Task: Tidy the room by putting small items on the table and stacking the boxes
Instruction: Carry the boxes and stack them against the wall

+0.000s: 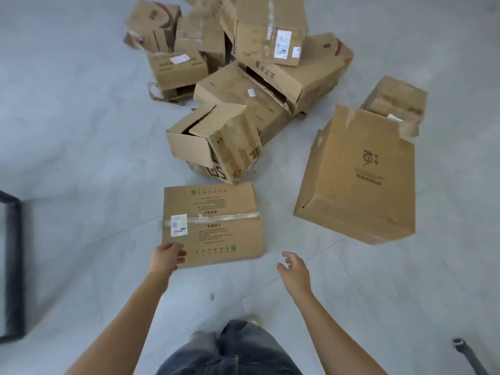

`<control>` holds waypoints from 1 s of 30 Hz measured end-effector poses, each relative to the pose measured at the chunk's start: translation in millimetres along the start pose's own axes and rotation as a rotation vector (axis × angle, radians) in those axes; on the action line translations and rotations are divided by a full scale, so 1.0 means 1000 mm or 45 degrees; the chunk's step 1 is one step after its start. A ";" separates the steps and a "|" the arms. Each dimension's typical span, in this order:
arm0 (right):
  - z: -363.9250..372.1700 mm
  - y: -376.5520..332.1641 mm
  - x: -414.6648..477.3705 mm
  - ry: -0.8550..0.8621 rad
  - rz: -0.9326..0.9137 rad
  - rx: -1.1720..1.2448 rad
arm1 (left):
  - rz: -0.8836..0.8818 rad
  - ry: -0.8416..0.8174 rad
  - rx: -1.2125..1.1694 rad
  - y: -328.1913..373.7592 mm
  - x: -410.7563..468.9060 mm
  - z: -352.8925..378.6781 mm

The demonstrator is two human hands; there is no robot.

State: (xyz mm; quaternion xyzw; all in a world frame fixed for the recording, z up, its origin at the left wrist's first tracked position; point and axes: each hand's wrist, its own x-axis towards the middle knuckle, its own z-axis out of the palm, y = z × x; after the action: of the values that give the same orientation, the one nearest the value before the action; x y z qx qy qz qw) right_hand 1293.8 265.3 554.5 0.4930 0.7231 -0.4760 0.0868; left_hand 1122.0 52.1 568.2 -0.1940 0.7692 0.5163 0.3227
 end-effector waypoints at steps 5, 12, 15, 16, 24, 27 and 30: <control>0.016 0.008 -0.011 -0.052 0.005 -0.093 | -0.002 0.061 -0.003 -0.022 -0.001 -0.032; 0.052 0.030 0.029 -0.092 -0.011 -0.189 | 0.019 0.082 0.023 -0.064 0.042 -0.052; 0.085 0.050 0.077 -0.116 -0.015 -0.244 | 0.053 0.138 0.044 -0.090 0.091 -0.048; 0.097 0.057 0.098 -0.117 -0.023 -0.257 | 0.072 0.165 0.046 -0.101 0.112 -0.043; 0.207 0.152 0.283 0.003 -0.058 -0.371 | 0.118 0.361 0.116 -0.230 0.303 0.013; 0.234 0.188 0.336 0.119 -0.069 -0.381 | 0.077 0.463 0.233 -0.270 0.356 0.026; 0.252 0.216 0.365 0.149 -0.041 -0.299 | 0.000 0.471 0.265 -0.301 0.395 0.030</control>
State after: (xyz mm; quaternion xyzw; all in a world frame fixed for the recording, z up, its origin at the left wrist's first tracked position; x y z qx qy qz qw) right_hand 1197.0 313.1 72.7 0.4946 0.7855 -0.3598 0.0940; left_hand 1038.0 -24.3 84.0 -0.2513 0.8644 0.3897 0.1943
